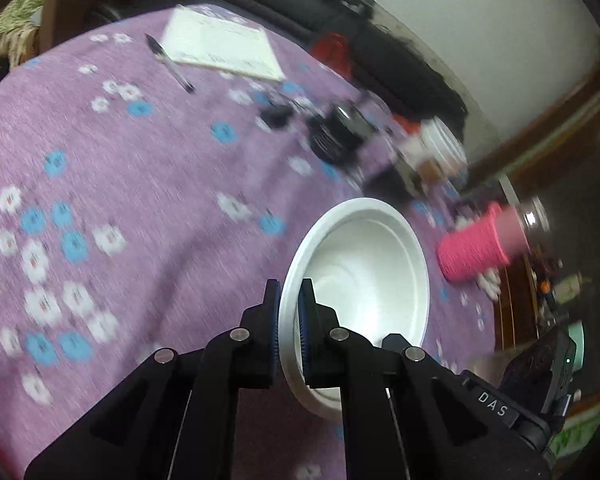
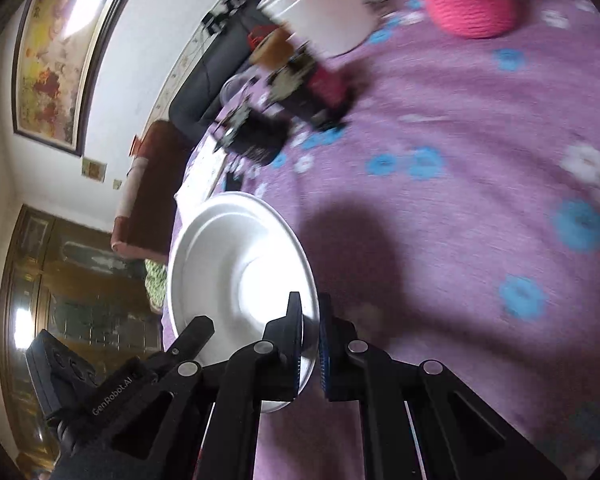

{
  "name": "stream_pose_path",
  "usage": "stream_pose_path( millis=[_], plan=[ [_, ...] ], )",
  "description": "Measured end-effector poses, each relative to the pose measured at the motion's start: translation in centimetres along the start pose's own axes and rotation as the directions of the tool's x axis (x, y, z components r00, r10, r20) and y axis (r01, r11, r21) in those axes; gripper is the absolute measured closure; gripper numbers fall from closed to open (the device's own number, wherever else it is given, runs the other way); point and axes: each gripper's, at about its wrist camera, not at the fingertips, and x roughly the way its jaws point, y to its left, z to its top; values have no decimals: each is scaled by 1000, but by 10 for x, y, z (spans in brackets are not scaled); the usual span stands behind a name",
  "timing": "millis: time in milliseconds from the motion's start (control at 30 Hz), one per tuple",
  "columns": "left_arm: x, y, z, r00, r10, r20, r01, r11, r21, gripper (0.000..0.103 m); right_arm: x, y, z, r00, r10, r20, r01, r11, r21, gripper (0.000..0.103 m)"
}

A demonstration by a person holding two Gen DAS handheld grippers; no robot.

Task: Organize plates and bowls
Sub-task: 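Lift the white bowl and carry it toward the plate stack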

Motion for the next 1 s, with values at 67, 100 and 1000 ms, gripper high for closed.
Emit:
stream_pose_path(
  millis=[67, 100, 1000],
  plan=[
    [-3, -9, -13, 1000, 1, -5, -1, 999, 33, 97, -17, -10, -7, 1000, -12, 14, 12, 1000, 3, 96],
    [-7, -14, -21, 1000, 6, -2, -6, 999, 54, 97, -26, -14, -11, 1000, -12, 17, 12, 1000, 5, 96],
    [-198, -35, -120, 917, 22, 398, -155, 940, 304, 96, -175, 32, -134, 978, 153, 138, -130, 978, -161, 96]
  ],
)
